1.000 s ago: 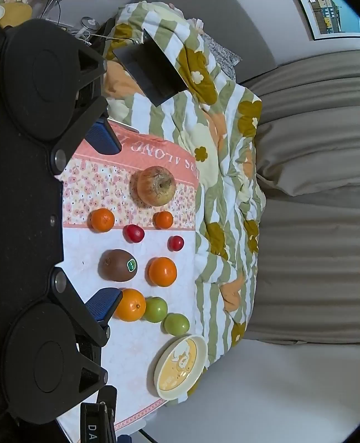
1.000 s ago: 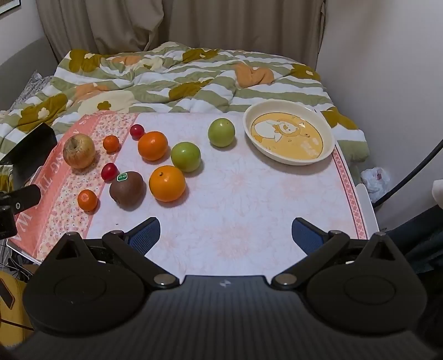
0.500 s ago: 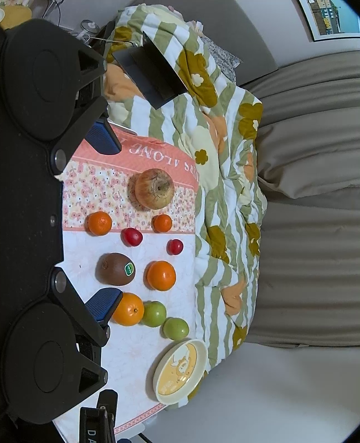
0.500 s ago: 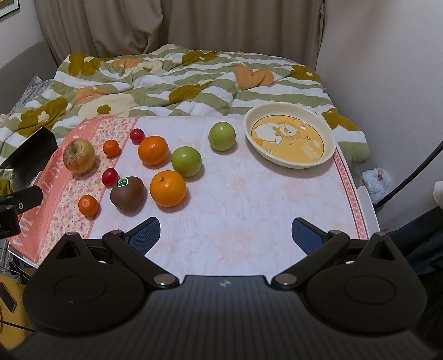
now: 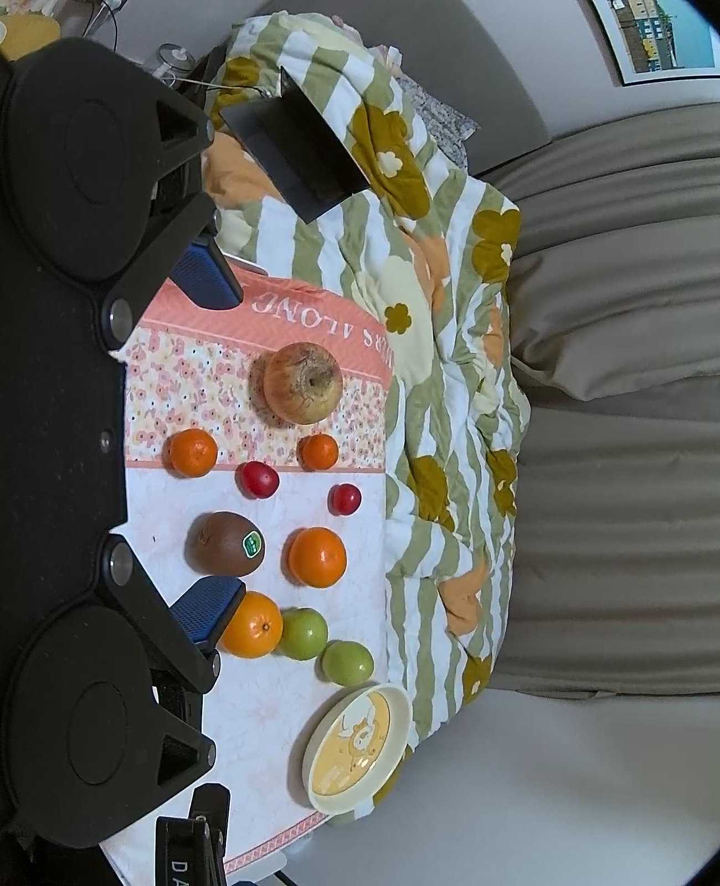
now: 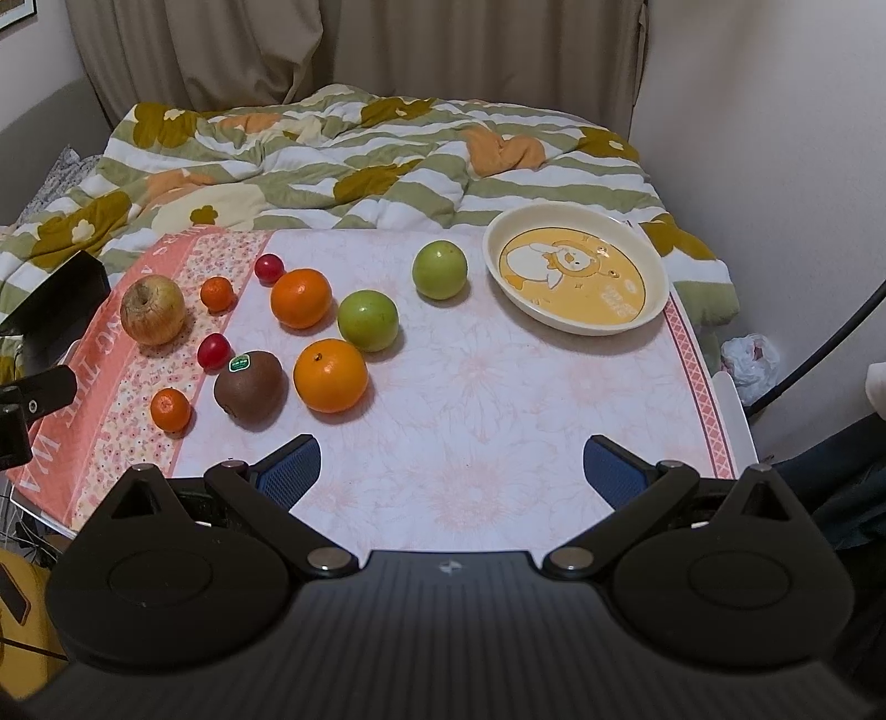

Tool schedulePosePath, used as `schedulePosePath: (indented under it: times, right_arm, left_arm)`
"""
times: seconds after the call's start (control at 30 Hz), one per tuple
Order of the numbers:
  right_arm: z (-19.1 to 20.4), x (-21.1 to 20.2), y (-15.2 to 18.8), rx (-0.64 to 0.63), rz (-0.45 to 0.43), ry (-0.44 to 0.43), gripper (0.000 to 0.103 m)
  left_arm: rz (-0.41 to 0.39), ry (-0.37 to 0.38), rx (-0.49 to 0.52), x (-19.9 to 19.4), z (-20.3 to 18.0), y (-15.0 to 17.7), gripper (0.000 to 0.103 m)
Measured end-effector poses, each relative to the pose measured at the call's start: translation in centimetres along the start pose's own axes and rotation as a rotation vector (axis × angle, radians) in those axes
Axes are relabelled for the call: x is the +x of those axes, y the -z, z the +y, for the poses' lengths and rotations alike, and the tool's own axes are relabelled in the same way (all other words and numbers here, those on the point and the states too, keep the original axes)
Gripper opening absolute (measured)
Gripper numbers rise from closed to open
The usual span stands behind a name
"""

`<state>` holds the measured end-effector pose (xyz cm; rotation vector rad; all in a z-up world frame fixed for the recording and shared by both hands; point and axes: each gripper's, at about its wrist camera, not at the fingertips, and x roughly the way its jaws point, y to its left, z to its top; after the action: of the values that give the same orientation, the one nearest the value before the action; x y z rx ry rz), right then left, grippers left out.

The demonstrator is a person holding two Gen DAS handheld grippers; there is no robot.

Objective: Organize fruits

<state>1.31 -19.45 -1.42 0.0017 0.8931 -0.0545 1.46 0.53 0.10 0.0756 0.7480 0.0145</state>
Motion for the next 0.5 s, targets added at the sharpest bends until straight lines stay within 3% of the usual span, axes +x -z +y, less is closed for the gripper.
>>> schedulePosePath:
  times: [0.5]
  right_arm:
    - [0.25, 0.21, -0.1, -0.005, 0.003, 0.003, 0.103]
  left_arm:
    - [0.008, 0.011, -0.01, 0.35, 0.09, -0.19, 0.103]
